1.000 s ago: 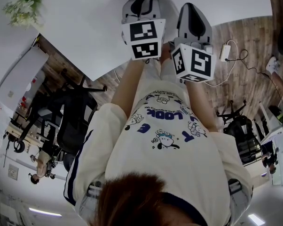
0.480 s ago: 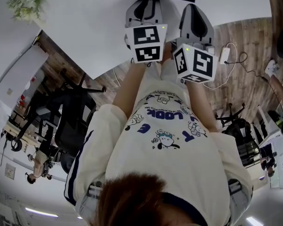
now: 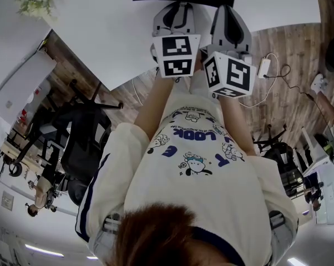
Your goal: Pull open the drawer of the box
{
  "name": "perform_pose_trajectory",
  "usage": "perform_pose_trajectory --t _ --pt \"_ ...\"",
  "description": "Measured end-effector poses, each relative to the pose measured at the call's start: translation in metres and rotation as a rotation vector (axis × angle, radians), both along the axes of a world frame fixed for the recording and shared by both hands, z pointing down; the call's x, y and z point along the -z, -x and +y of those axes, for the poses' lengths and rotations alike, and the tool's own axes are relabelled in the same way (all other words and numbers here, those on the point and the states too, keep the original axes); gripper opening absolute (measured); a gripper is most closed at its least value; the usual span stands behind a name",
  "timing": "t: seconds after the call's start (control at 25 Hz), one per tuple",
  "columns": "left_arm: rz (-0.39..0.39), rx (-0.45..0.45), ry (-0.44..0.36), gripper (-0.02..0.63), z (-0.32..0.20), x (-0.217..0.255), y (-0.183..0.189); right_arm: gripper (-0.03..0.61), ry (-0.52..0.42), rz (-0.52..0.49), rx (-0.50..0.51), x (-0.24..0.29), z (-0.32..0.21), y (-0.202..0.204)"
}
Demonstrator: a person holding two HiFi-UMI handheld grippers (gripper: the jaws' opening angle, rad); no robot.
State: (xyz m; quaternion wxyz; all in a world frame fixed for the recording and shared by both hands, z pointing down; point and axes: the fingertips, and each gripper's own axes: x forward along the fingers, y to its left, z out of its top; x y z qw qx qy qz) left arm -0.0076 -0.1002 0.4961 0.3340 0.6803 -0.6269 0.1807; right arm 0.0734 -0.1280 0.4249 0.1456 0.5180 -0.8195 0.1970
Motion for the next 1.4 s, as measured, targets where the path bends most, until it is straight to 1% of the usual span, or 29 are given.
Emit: perform_pose_trajectory --t 0.88,1.4 --pt "0.008 -0.015 0.008 0.077 0.031 0.001 -0.011 0.031 0.005 -0.024 -0.007 0.006 0.014 -0.002" --pt "0.009 -0.013 0.018 0.077 0.046 -0.002 -0.010 0.031 0.012 -0.024 -0.002 0.004 0.020 -0.001"
